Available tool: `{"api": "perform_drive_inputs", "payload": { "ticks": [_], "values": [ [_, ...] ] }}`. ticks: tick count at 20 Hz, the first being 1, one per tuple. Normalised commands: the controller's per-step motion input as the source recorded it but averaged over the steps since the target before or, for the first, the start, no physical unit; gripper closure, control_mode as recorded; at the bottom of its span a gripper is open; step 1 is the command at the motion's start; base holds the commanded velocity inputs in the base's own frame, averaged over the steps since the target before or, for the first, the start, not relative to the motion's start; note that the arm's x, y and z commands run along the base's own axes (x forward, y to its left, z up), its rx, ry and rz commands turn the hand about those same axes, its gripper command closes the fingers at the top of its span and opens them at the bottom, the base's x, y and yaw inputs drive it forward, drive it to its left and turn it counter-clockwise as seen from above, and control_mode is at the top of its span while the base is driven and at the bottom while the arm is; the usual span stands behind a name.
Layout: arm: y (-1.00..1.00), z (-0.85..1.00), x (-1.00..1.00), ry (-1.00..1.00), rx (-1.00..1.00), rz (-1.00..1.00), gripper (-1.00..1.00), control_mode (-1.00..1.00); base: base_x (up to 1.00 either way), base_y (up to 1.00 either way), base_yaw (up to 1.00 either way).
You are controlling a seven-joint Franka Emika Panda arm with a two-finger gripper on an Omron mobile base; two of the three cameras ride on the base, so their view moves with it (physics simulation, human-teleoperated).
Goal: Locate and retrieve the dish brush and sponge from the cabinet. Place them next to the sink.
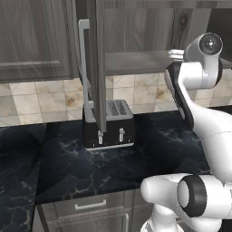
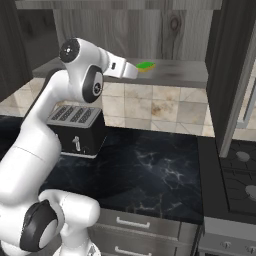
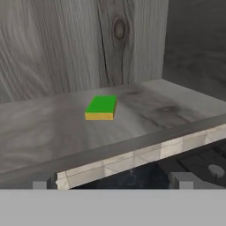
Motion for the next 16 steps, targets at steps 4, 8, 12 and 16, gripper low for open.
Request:
{"api": "perform_drive_inputs", "payload": {
  "ticks": [4,8,12,16],
  "values": [
    [0.00,0.00,0.03,0.01,0.00,0.00,-1.00,-1.00,0.00,0.00,0.00],
    [0.00,0.00,0.19,0.00,0.00,0.00,-1.00,-1.00,0.00,0.00,0.00],
    [0.00,0.00,0.28,0.00,0.00,0.00,-1.00,-1.00,0.00,0.00,0.00],
    [0.00,0.00,0.31,0.01,0.00,0.01,-1.00,-1.00,0.00,0.00,0.00]
  ]
}}
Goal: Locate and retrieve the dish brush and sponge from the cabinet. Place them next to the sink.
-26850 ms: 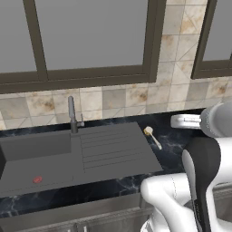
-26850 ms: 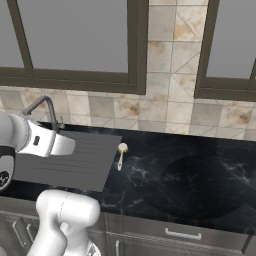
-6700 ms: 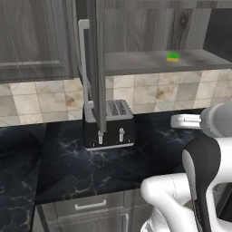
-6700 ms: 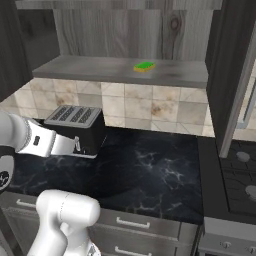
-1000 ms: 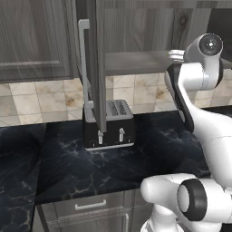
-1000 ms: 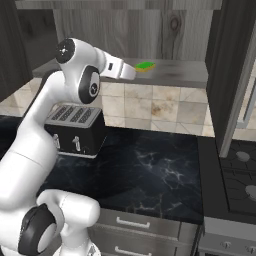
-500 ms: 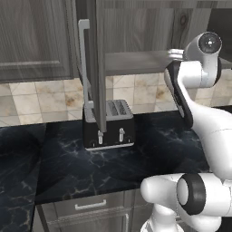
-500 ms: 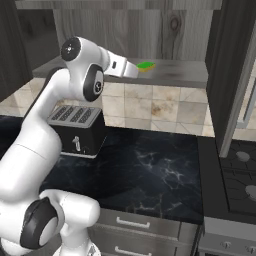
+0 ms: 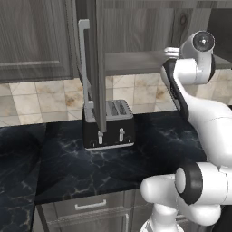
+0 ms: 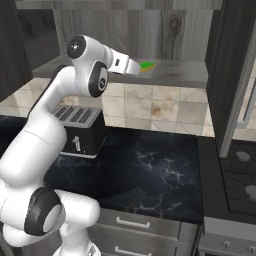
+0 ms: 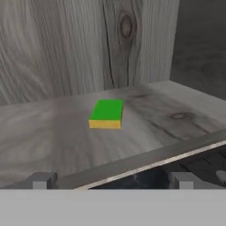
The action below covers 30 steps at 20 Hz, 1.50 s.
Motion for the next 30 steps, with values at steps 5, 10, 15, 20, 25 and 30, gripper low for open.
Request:
{"api": "perform_drive_inputs", "payload": {
  "ticks": [5,10,15,20,25,30],
  "values": [
    [-0.01,0.00,0.31,0.10,0.00,0.01,-1.00,-1.00,0.00,0.00,0.00],
    [-0.11,0.00,0.36,0.12,0.00,0.01,-1.00,-1.00,0.00,0.00,0.00],
    [-0.04,0.00,0.29,0.04,0.00,0.02,-1.00,-1.00,0.00,0.00,0.00],
    [-0.01,-0.11,0.17,-0.07,0.00,0.03,-1.00,-1.00,0.00,0.00,0.00],
    [-0.01,-0.28,0.12,-0.17,0.00,0.01,-1.00,-1.00,0.00,0.00,0.00],
    [0.00,0.00,0.18,0.01,0.00,0.00,-1.00,-1.00,0.00,0.00,0.00]
  ]
}}
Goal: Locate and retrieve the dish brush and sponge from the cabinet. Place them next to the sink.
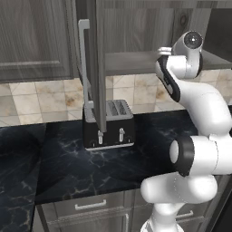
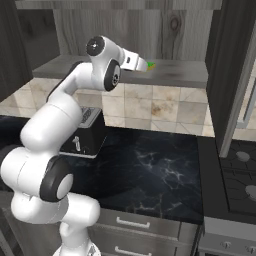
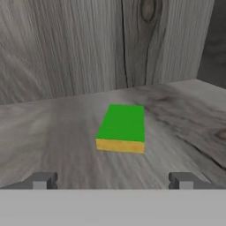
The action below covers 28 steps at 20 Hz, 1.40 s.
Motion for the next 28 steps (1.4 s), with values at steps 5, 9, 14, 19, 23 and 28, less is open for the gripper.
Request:
{"api": "perform_drive_inputs", "payload": {
  "ticks": [5,9,14,19,23,28],
  "values": [
    [0.00,0.08,0.13,0.03,-0.01,0.00,-1.00,-1.00,0.00,0.00,0.00],
    [-0.01,0.03,0.13,0.02,-0.01,0.00,-1.00,-1.00,0.00,0.00,0.00],
    [-0.02,-0.04,0.12,0.06,0.00,0.01,-1.00,-1.00,0.00,0.00,0.00],
    [-0.10,-0.05,0.18,0.01,0.00,0.01,-1.00,-1.00,0.00,0.00,0.00],
    [-0.12,0.00,0.20,0.00,0.00,0.03,-1.00,-1.00,0.00,0.00,0.00],
    [-0.09,-0.01,0.16,0.00,0.00,0.02,-1.00,-1.00,0.00,0.00,0.00]
  ]
}}
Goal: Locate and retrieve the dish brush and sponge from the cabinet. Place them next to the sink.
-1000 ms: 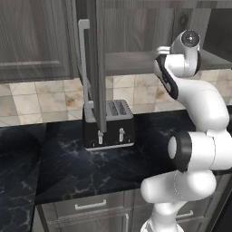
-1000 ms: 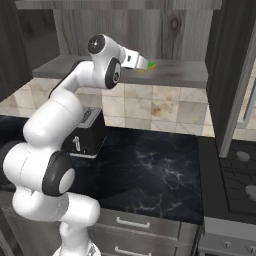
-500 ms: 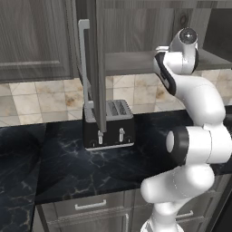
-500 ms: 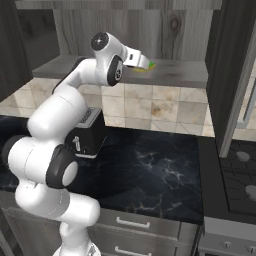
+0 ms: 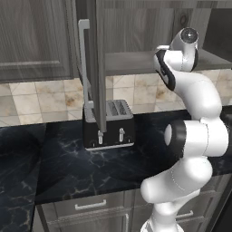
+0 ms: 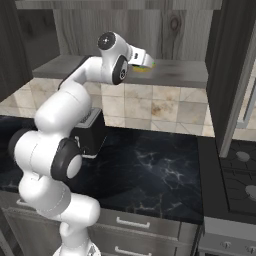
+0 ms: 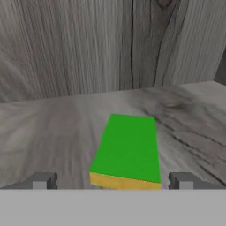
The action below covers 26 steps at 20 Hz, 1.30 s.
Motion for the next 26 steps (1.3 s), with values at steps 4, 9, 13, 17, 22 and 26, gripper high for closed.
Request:
{"api": "perform_drive_inputs", "payload": {
  "ticks": [4,9,13,17,22,26],
  "values": [
    [-0.12,-0.04,0.15,0.00,0.00,0.00,-1.00,-1.00,0.00,0.00,0.00],
    [-0.11,-0.04,0.19,0.01,0.00,0.00,-1.00,-1.00,0.00,0.00,0.00],
    [-0.05,-0.07,0.14,0.00,0.00,0.00,-1.00,-1.00,0.00,0.00,0.00],
    [-0.02,-0.09,0.14,0.00,0.00,0.00,-1.00,-1.00,0.00,0.00,0.00],
    [-0.04,-0.08,0.17,0.00,0.00,0.00,-1.00,-1.00,0.00,0.00,0.00],
    [-0.08,-0.08,0.18,0.00,0.00,0.00,-1.00,-1.00,0.00,0.00,0.00]
  ]
}}
